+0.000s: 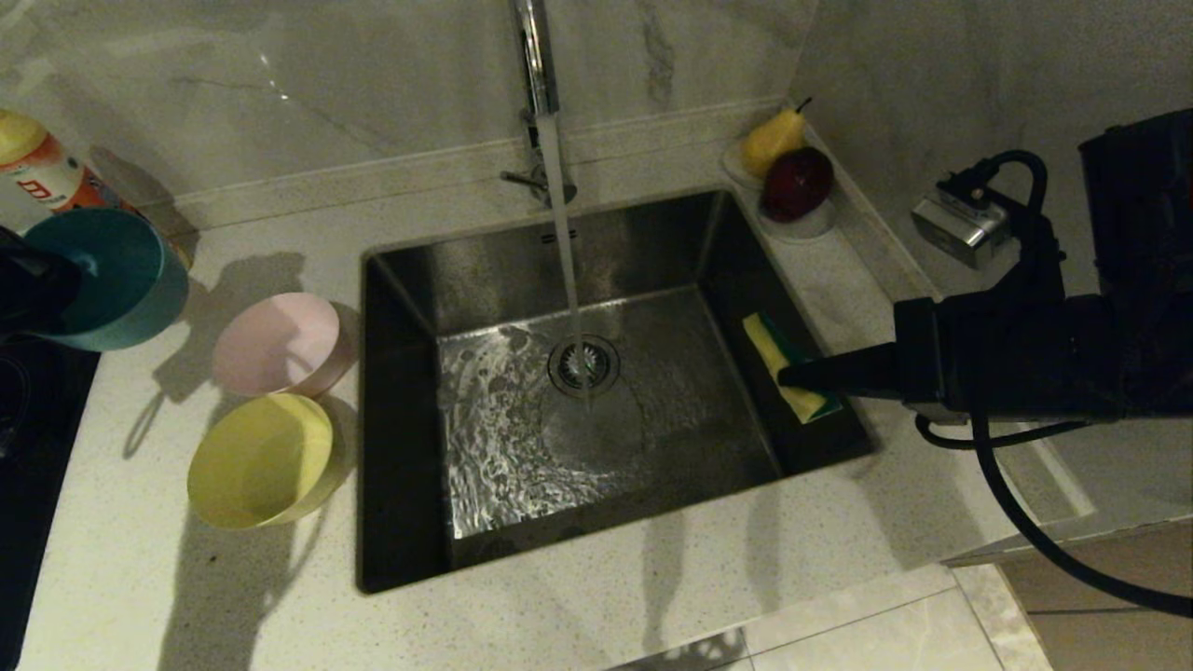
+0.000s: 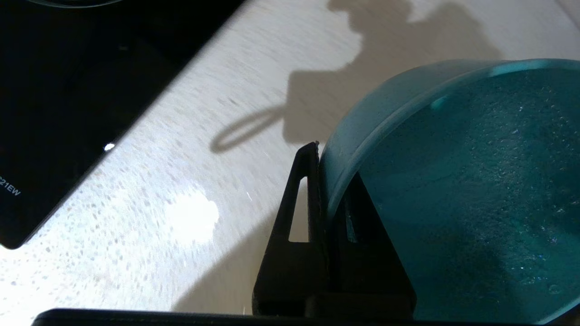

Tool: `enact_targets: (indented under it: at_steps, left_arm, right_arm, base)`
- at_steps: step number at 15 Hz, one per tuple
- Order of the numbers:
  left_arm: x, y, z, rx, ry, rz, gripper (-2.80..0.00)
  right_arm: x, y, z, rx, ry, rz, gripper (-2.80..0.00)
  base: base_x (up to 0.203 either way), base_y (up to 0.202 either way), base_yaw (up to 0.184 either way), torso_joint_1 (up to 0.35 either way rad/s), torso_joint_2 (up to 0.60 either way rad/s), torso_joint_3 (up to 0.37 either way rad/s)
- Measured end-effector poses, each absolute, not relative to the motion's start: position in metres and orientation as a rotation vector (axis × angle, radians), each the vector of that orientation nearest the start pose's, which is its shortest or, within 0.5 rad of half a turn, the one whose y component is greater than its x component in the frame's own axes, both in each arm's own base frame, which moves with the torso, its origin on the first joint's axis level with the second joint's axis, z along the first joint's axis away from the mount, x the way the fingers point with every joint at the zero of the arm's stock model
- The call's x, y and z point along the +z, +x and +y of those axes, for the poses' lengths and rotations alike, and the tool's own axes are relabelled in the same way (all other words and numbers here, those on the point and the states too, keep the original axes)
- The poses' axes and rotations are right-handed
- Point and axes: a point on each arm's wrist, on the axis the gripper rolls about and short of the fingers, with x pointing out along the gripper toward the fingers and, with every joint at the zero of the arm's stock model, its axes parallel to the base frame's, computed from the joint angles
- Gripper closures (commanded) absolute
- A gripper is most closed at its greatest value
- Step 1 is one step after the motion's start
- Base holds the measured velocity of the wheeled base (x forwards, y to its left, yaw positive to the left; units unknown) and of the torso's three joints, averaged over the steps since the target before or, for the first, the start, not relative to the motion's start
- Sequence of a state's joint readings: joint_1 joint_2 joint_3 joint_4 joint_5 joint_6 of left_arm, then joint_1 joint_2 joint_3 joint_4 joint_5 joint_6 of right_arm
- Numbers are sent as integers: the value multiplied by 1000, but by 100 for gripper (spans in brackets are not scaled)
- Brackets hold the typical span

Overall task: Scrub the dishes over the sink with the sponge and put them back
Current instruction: Place the bowl on the table

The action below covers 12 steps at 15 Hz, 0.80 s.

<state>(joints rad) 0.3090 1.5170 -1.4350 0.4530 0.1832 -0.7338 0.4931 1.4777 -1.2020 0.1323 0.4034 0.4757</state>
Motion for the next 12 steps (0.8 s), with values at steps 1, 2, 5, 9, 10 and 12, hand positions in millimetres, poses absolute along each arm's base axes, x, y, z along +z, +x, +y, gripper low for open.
enact_targets:
  at_steps: [1, 2, 5, 9, 10, 12]
  left_arm:
    - [304, 244, 88, 686, -757, 343, 0]
    - [298, 250, 96, 717, -781, 350, 0]
    - [281, 265, 118, 796, -839, 374, 0]
    - [263, 273, 144, 887, -898, 383, 0]
    - [260, 273, 152, 909, -908, 381, 0]
    - [255, 272, 167, 941, -938, 376, 0]
  right_arm:
    - [281, 221, 127, 763, 420, 627, 0]
    - [278, 222, 126, 766, 423, 636, 0]
    - [276, 225, 121, 769, 433, 645, 0]
    - [275, 225, 117, 761, 437, 647, 0]
    - [274, 225, 117, 762, 438, 648, 0]
    - [274, 224, 117, 762, 437, 650, 0]
  base:
    - [0, 0, 0, 0, 0, 0]
    - [0, 0, 0, 0, 0, 0]
    - [0, 0, 0, 0, 0, 0]
    - [0, 0, 0, 0, 0, 0]
    - [0, 0, 0, 0, 0, 0]
    - [0, 0, 0, 0, 0, 0]
